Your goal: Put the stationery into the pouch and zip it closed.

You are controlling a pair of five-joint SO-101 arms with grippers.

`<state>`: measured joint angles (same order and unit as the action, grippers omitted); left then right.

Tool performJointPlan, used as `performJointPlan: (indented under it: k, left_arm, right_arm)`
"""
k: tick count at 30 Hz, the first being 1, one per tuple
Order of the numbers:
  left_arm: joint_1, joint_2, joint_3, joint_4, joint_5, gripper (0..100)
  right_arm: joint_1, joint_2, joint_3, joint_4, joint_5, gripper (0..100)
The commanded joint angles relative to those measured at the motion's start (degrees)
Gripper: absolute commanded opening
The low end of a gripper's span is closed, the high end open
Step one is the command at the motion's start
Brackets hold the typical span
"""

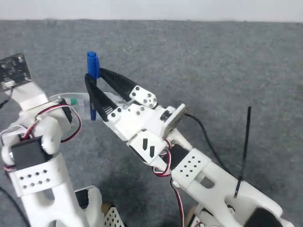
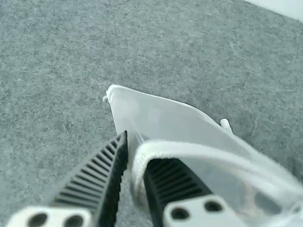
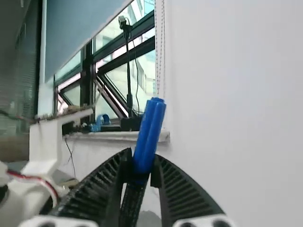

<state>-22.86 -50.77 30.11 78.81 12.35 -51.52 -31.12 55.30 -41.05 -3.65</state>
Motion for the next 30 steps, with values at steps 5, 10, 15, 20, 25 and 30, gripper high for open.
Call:
performJointPlan:
  k: [5,10,15,20,25,30]
  left_arm:
    - [-0.35,0.09,-2.15,-0.18,0.62,1]
    - [-0.35,0.09,-2.15,-0.09,0.62,1]
    - [-0.35,0.09,-2.15,-0.09,0.62,1]
    - [-0.35,0.09,-2.15,-0.09,0.53,1]
    - [-0.35,0.09,-2.15,-0.09,0.53,1]
    - [-0.35,0.09,-2.15,-0.09,0.53,1]
  right_arm:
    - [-2.77,1.27,2.73,-1.01,10.2,0.6]
    - [-1.45,1.45,2.64,-1.1,10.2,0.6]
    - [-2.59,1.63,4.84,-0.57,10.81,1.3]
    - [-4.53,1.01,5.8,5.76,15.47,16.3]
    - [-5.05,1.01,5.89,7.08,15.47,14.9]
    - [-5.05,0.92,6.51,7.08,15.56,13.8]
